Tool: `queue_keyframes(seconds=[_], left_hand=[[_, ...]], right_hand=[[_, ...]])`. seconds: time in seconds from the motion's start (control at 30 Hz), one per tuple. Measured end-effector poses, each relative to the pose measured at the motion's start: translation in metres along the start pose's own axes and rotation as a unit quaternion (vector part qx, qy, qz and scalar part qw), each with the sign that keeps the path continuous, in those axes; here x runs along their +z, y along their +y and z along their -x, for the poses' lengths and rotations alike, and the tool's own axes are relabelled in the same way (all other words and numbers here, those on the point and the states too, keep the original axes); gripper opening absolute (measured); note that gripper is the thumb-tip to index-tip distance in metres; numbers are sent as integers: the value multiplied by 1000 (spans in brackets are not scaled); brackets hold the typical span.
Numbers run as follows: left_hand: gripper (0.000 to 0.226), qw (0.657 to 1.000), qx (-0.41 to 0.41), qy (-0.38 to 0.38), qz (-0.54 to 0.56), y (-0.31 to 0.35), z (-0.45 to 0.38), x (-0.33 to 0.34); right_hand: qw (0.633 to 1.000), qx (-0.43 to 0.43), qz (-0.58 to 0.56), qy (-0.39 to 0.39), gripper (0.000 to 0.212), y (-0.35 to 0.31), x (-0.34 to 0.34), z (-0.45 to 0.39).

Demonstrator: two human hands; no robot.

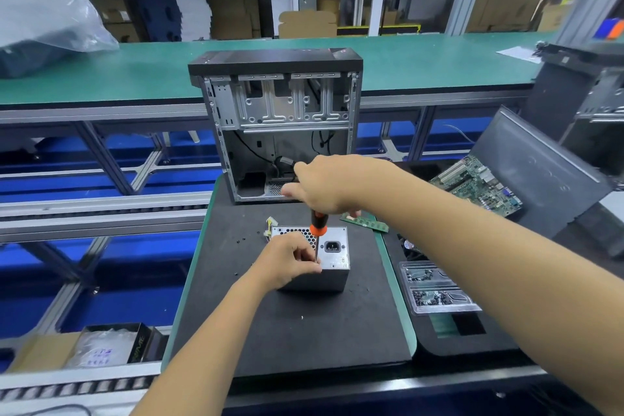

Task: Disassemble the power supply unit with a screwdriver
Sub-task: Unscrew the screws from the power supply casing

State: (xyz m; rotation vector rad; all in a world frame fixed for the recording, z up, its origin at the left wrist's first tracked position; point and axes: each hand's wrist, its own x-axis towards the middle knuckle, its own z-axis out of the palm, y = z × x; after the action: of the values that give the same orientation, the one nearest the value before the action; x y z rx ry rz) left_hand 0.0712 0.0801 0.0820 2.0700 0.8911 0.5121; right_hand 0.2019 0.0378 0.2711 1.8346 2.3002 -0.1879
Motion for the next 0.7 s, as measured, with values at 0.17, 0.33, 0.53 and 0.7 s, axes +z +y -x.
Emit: queue_keyframes(seconds=[0.17,0.33,0.53,0.7], left_hand=[[19,1000,4,2,-6,-2,0,2],[22,1000,9,0,-8,-1,0,2],[26,1000,-4,4,-9,1,0,1],[22,1000,1,-10,-7,2,-1,0]], right_hand=[[995,-91,-44,-22,14,2,-6,2],[986,-131,-84,-54,29,5,-8,7],[1000,-19,-8,2,34,2,1,4],[998,-56,-5,-8,13,0,-4,0]])
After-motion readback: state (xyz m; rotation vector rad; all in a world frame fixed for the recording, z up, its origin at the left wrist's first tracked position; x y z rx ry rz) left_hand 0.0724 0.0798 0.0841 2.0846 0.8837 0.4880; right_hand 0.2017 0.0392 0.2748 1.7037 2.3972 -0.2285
